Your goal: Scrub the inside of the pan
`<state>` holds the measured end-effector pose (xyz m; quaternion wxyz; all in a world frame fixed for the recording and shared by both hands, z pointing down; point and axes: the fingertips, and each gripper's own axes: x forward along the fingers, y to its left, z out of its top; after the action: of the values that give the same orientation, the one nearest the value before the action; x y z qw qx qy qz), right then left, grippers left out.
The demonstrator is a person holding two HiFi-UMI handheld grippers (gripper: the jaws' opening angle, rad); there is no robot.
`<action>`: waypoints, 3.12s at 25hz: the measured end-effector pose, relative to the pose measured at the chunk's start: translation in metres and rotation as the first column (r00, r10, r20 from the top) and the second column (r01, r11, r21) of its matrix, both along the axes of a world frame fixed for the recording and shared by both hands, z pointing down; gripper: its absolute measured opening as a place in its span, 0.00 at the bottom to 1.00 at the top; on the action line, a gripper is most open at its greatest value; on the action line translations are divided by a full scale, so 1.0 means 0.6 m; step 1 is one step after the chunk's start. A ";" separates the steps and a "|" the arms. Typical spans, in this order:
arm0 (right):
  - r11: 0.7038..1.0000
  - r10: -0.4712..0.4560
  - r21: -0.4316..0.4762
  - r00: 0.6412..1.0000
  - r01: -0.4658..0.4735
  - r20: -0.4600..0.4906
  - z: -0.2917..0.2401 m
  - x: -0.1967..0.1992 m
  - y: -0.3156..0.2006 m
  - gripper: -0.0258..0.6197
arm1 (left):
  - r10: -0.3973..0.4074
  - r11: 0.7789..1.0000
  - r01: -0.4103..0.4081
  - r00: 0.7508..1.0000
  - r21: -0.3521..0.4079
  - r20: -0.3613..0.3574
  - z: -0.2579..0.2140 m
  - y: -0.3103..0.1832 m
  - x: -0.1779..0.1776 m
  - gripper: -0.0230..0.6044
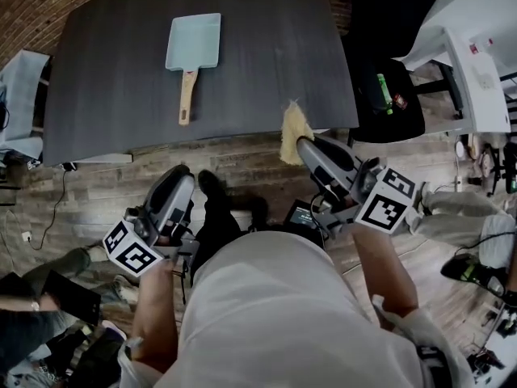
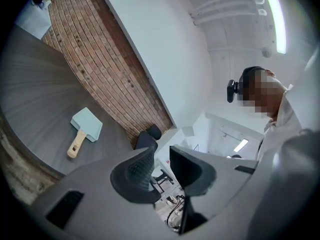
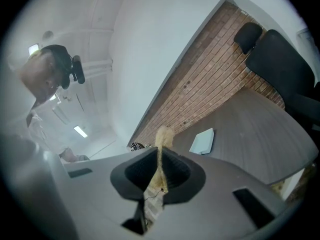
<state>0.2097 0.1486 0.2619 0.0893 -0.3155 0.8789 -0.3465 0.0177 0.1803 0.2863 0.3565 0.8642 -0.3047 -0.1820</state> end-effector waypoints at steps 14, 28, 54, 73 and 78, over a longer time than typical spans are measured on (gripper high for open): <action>0.997 0.049 -0.058 0.994 -0.055 -0.094 0.026 -0.125 -0.151 0.09 | 0.061 0.985 -0.048 0.995 -0.164 0.077 0.117 -0.204 -0.120 0.38; 0.995 0.073 -0.052 0.970 -0.087 -0.230 0.061 -0.212 -0.278 0.09 | 0.211 0.939 -0.169 0.970 -0.299 0.117 0.242 -0.293 -0.123 0.43; 0.975 -0.222 -0.135 0.749 0.176 -0.625 0.305 -0.343 -0.595 0.09 | 0.268 0.832 -0.198 0.961 -0.519 0.063 0.357 -0.308 -0.003 0.27; 0.941 -0.231 -0.114 0.359 0.318 -0.904 0.393 -0.413 -0.688 0.09 | 0.307 0.807 -0.197 0.945 -0.557 0.112 0.354 -0.303 0.003 0.27; 0.889 -0.263 -0.141 0.233 0.436 -0.936 0.406 -0.430 -0.678 0.09 | 0.335 0.809 -0.211 0.932 -0.549 0.135 0.356 -0.302 0.004 0.27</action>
<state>-0.0485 -0.2581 0.5056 -0.4915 -0.2436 0.8350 -0.0426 0.0204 -0.0010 0.5001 0.5644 0.7834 -0.2530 0.0611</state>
